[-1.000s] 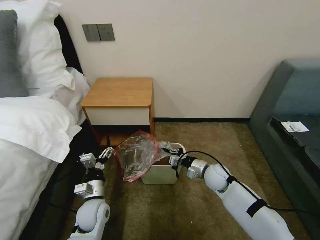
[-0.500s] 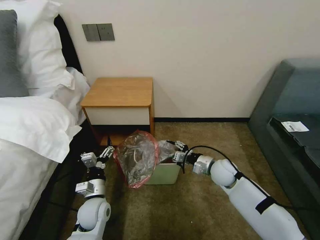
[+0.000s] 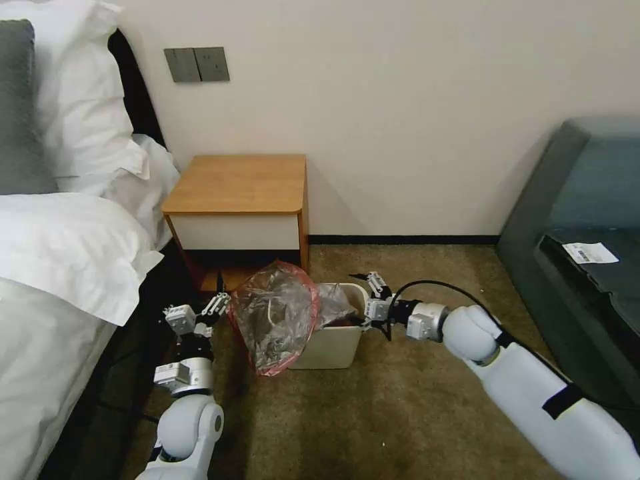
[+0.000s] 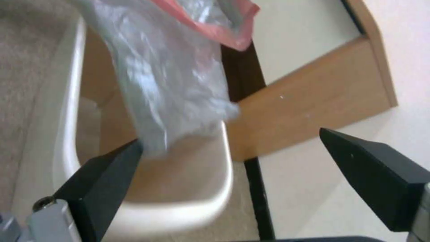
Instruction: Pick up the garbage bag from the table and place it over the trash can.
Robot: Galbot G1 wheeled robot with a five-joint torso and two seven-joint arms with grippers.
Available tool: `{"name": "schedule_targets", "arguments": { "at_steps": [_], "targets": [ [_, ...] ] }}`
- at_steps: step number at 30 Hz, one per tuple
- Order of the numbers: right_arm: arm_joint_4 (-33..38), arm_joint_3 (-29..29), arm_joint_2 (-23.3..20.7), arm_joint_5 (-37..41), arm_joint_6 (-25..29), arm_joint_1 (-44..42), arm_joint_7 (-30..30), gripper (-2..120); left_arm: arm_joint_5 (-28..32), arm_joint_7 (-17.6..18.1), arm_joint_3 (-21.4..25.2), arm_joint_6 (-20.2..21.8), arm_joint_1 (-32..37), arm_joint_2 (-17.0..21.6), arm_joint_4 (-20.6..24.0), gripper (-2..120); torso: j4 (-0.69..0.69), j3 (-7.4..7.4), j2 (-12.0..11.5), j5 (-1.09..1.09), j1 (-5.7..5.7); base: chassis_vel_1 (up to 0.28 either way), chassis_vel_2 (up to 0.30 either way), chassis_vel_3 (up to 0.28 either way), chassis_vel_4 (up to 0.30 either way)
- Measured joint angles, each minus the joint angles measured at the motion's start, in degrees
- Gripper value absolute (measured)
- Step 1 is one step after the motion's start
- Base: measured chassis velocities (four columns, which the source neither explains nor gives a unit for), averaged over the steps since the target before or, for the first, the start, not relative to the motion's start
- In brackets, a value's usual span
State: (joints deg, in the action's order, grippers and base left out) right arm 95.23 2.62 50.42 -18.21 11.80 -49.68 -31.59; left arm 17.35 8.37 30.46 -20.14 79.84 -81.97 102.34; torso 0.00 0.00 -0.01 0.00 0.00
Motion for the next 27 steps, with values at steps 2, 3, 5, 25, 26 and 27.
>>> {"name": "schedule_targets", "arguments": {
  "at_steps": [2, 3, 5, 25, 26, 27],
  "targets": [
    [1.4, 1.2, -1.9, 2.1, 0.0, -0.5, -0.4, 100, -0.2, 0.0, -0.2, 0.6, 0.0, 0.0, -0.1, 96, 0.00, 0.00, 0.0, 0.00, 0.00, 0.000, 0.000, 0.000, 0.000],
    [1.4, 1.2, -1.9, 2.1, 0.0, -0.5, -0.4, 100, -0.2, 0.0, -0.2, 0.6, 0.0, 0.0, -0.1, 96, 0.00, 0.00, 0.0, 0.00, 0.00, 0.000, 0.000, 0.000, 0.000],
    [3.1, 2.9, -3.3, 5.1, -0.4, -1.6, -0.3, 100, -0.2, 0.0, -0.6, 2.1, 0.0, 0.8, 0.4, 96, -0.01, 0.00, 0.0, -0.02, 0.00, 0.000, 0.000, 0.000, 0.000],
    [6.2, 2.6, 5.6, 19.4, -2.7, -4.8, 22.5, 100, 14.1, 8.3, -5.5, 24.6, 1.3, 8.8, 12.6, 86, 0.01, 0.00, 0.0, -0.02, 0.00, 0.000, 0.000, 0.000, 0.000],
    [6.2, 2.6, 5.6, 19.4, -2.7, -4.8, 22.5, 100, 14.1, 8.3, -5.5, 24.6, 1.3, 8.8, 12.6, 86, 0.01, 0.00, 0.0, -0.02, 0.00, 0.000, 0.000, 0.000, 0.000],
    [5.9, 2.4, 6.5, 19.6, -2.6, -4.6, 23.1, 100, 15.6, 9.0, -5.6, 27.2, 1.6, 9.1, 13.8, 85, 0.01, 0.00, 0.0, -0.01, 0.00, 0.000, 0.000, 0.000, 0.000]
  ]
}}
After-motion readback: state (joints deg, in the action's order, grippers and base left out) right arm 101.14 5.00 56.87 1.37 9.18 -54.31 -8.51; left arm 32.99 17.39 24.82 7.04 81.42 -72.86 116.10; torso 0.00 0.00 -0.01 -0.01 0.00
